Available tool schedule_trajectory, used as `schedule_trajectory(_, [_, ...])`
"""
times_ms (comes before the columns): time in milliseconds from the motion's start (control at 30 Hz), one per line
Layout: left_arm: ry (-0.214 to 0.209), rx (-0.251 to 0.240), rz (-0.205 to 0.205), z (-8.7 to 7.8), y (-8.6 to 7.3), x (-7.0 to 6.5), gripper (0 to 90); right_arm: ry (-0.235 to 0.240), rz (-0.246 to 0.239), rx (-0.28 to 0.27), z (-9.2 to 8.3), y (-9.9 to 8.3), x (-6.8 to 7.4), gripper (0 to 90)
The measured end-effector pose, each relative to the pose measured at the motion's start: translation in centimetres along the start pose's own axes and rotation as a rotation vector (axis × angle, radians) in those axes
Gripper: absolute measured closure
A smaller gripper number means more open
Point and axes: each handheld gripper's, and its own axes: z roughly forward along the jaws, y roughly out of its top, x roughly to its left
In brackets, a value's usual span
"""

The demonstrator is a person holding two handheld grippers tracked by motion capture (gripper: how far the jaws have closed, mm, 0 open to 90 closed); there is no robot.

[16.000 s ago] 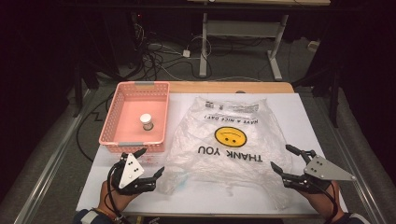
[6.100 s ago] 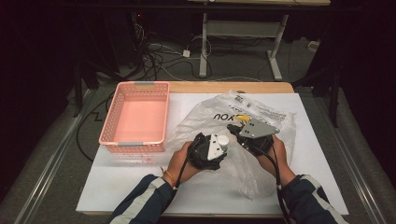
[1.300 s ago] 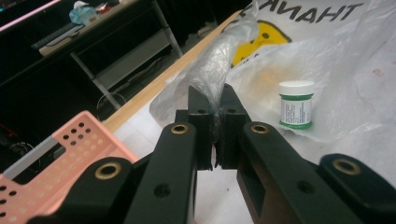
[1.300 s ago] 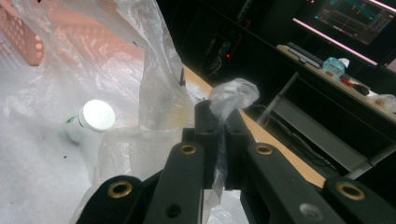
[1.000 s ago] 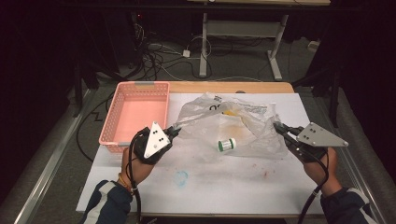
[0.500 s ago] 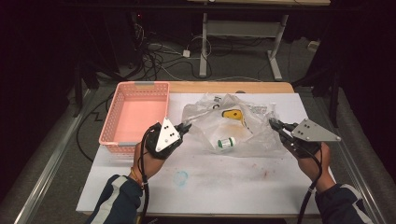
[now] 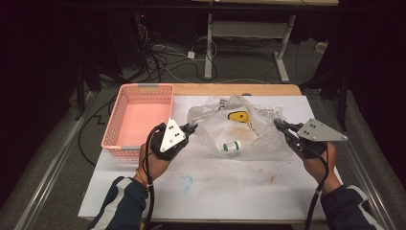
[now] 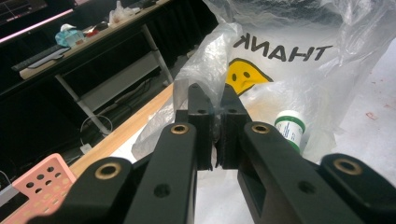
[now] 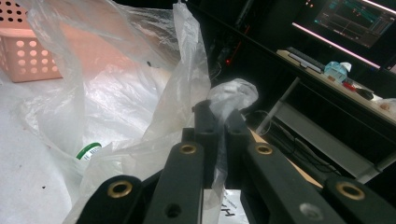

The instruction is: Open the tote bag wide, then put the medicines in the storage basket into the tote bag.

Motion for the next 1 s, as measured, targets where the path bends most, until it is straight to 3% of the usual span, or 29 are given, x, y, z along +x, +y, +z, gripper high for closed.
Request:
schedule_trajectory(733, [-0.002, -0.016, 0.018, -0.9, 0.9, -0.5, 84.5, 0.032, -0.002, -0.038, -0.5, 0.8, -0.3, 88.9])
schedule_trajectory(1000, [0.008, -0.050, 0.024, -1.9, 1.7, -0.5, 84.6, 0.035, -0.006, -0.061, -1.1, 1.7, -0.2, 88.9])
